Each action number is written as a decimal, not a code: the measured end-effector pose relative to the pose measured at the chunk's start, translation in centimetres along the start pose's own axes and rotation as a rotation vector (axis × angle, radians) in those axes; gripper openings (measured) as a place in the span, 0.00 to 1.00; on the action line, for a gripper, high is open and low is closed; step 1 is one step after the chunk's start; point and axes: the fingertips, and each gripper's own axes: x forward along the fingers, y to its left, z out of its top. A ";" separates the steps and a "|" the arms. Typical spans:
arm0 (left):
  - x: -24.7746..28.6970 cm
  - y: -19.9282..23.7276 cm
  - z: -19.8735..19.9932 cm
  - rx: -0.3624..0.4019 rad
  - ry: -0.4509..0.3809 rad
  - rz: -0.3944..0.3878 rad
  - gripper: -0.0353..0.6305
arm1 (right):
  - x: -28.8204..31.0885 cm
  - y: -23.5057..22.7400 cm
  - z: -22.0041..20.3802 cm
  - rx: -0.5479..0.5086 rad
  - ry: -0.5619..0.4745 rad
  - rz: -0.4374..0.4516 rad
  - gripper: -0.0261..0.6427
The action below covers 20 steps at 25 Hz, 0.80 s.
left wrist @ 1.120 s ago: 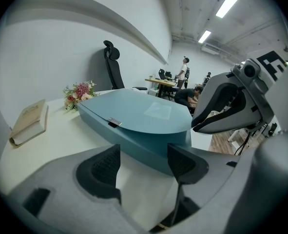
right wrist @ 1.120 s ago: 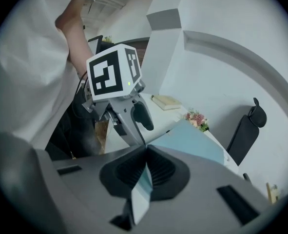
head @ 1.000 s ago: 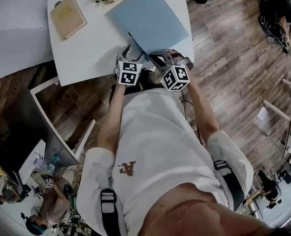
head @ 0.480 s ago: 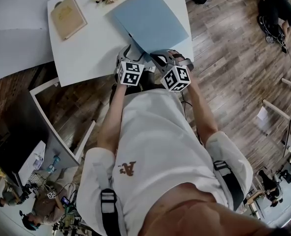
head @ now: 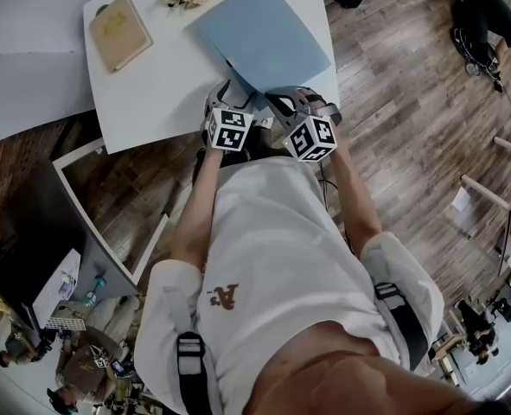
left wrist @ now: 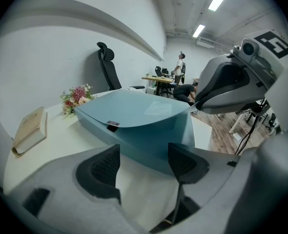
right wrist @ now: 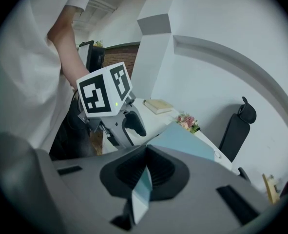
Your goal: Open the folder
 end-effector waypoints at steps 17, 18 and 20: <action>0.3 0.3 -0.1 -0.028 0.001 0.001 0.53 | -3.0 -3.4 2.1 0.057 -0.089 -0.088 0.05; 0.3 0.3 -0.1 -0.031 0.001 0.002 0.53 | -3.3 -3.8 2.1 0.056 -0.090 -0.090 0.05; 0.3 0.1 0.0 -0.024 0.004 0.005 0.53 | -3.8 -3.9 2.0 0.051 -0.090 -0.089 0.05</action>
